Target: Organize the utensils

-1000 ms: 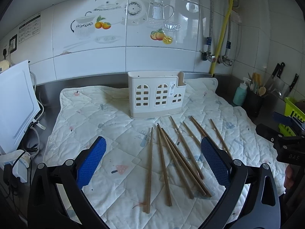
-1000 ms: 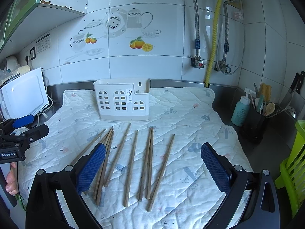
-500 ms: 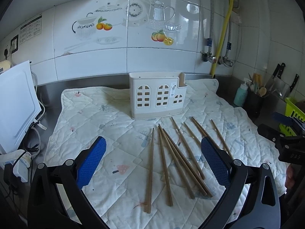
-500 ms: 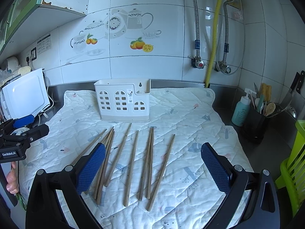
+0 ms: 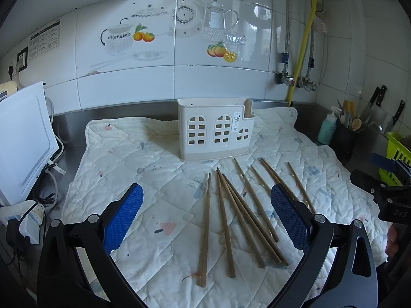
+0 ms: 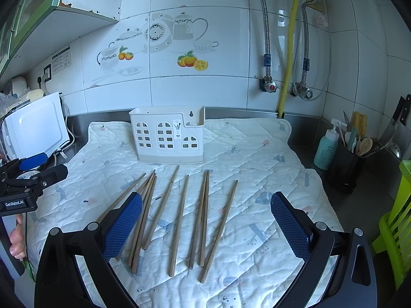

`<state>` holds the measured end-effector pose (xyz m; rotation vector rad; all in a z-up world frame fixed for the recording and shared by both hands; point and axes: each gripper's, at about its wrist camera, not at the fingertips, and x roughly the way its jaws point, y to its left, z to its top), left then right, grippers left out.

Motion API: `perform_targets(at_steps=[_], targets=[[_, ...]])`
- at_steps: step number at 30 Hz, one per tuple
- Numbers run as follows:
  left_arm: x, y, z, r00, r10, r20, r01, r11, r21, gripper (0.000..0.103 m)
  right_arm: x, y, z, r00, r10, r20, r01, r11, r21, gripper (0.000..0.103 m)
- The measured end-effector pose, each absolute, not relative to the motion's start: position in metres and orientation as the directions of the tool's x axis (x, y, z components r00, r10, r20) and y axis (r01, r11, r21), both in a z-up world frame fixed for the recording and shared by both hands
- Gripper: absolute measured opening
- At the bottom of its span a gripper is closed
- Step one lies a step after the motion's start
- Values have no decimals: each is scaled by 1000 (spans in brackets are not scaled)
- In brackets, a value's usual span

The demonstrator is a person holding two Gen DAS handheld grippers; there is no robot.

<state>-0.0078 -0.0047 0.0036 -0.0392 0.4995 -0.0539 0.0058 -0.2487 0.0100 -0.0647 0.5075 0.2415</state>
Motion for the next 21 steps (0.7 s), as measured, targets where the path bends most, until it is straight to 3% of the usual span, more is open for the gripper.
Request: perform_targets(at_steps=[21], targets=[[-6,6,-15,864,-24,-503,9,999,-31,98,3,-254,-13,833,219,-508,-248,969,11,96]])
